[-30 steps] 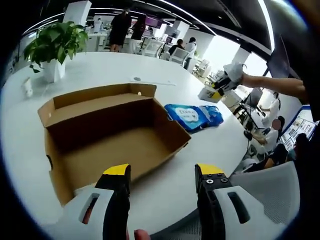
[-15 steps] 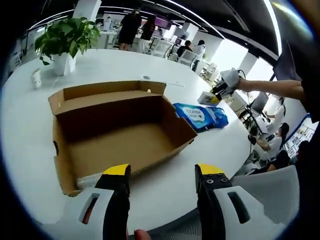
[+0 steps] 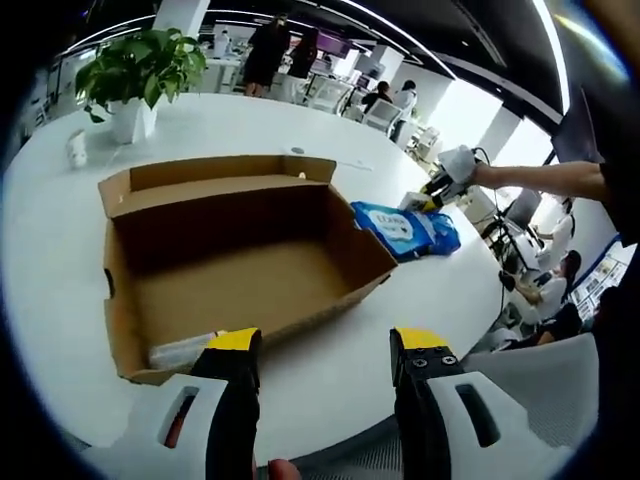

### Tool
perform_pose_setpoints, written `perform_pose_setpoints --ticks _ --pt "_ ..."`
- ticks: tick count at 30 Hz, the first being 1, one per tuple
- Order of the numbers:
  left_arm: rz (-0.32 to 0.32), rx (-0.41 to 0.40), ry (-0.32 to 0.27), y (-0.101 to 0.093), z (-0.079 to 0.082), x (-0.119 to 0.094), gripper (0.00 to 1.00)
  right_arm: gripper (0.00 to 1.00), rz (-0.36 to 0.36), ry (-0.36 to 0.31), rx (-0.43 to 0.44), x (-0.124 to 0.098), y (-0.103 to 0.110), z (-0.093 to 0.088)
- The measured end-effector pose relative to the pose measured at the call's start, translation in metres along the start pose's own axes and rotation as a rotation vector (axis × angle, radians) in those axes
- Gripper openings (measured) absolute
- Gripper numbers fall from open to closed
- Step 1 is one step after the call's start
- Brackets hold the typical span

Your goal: Operate the shoe box by opening the lid, removing the specified soft item, and placing it in the target area until the item is outside and the box remains undamaged.

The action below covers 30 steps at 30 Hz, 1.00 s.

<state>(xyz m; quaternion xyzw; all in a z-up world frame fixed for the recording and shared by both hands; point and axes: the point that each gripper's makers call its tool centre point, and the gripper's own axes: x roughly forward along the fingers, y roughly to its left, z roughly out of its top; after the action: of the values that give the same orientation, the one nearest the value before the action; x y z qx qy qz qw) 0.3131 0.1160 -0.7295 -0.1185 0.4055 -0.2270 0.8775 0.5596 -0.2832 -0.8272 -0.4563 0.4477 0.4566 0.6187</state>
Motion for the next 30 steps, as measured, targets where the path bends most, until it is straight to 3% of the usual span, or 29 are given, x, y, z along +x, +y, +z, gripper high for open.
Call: perform_pose_setpoints --ticks 30 --pt "0.007 -0.011 -0.002 0.000 -0.002 0.001 0.53 0.17 0.053 0.048 -0.062 0.005 0.002 -0.021"
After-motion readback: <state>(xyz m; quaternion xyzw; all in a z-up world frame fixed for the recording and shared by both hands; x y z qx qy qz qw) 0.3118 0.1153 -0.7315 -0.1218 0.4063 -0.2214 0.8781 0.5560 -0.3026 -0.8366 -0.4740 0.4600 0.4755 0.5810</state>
